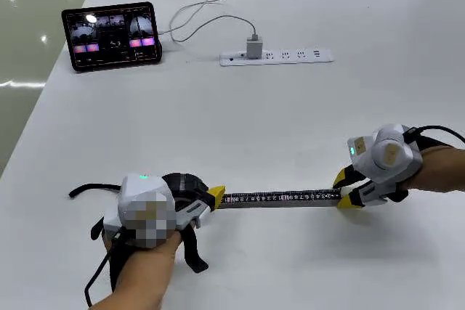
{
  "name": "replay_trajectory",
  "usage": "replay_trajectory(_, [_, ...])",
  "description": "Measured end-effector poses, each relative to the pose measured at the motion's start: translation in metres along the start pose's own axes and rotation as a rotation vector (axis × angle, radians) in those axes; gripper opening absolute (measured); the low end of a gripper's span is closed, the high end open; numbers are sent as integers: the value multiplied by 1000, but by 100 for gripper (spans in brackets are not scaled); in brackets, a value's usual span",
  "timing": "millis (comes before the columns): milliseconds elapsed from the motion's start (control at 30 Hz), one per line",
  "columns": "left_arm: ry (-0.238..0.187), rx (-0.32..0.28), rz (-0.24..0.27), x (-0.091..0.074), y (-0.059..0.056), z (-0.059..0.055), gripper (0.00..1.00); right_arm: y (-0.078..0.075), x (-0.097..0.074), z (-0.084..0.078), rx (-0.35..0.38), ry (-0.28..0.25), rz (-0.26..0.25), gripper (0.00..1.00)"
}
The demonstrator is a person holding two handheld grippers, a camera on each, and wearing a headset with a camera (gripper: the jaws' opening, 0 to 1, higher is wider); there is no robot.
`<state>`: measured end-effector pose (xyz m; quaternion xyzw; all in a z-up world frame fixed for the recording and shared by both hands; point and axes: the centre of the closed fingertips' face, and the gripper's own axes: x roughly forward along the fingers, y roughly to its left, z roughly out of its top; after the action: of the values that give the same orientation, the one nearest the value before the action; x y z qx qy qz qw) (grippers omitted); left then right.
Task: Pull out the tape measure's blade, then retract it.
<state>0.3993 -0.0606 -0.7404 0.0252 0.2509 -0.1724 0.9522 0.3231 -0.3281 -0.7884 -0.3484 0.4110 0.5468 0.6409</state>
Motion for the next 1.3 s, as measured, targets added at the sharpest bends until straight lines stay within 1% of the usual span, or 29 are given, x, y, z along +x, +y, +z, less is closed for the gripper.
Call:
replay_trajectory(133, [1, 1, 0, 0, 0, -1, 97, 0, 0, 1, -2, -1, -2, 12])
replay_trajectory(167, [1, 1, 0, 0, 0, -1, 96, 0, 0, 1, -14, 2, -5, 12])
replay_trajectory(267, [3, -2, -1, 0, 0, -3, 94, 1, 0, 1, -11, 10, -8, 12])
replay_trajectory(333, [7, 0, -4, 0, -1, -4, 89, 0, 0, -1, 13, 17, -12, 11])
replay_trajectory(467, [16, -3, -14, 1, -3, -7, 83, -2, 0, -2, 3, 21, -17, 11])
replay_trajectory(567, [19, -5, -15, 1, -5, -8, 79, -3, 0, -3, 40, 13, -11, 11])
replay_trajectory(633, [26, -10, -22, 2, -6, -8, 75, -3, 1, -3, 29, 13, -6, 11])
replay_trajectory(700, [39, -17, -44, 3, -10, -10, 71, -3, 2, -3, 27, 22, -6, 11])
replay_trajectory(767, [53, -10, -40, 4, -9, -12, 69, -3, 2, -3, 26, 35, -4, 12])
replay_trajectory(833, [51, -28, -34, 3, -7, -12, 65, -2, 2, -3, 21, 37, -7, 12])
replay_trajectory(867, [58, -34, -30, 3, -5, -13, 63, -3, 2, -3, 26, 37, -9, 12])
replay_trajectory(933, [63, -44, -27, 4, -4, -13, 63, -3, 3, -4, 42, 35, -10, 11])
replay_trajectory(1000, [65, -34, -21, 3, -6, -12, 64, -3, 3, -4, 45, 36, -9, 11])
replay_trajectory(1033, [67, -27, -21, 3, -7, -12, 62, -4, 3, -4, 53, 37, -8, 11])
replay_trajectory(1067, [68, -13, -11, 3, -7, -11, 63, -4, 4, -4, 59, 37, -7, 11])
replay_trajectory(1167, [74, -28, -2, 5, -5, -12, 63, -3, 4, -4, 76, 40, -6, 11])
replay_trajectory(1300, [78, -43, 6, 5, -4, -12, 63, -4, 4, -4, 88, 48, -11, 11])
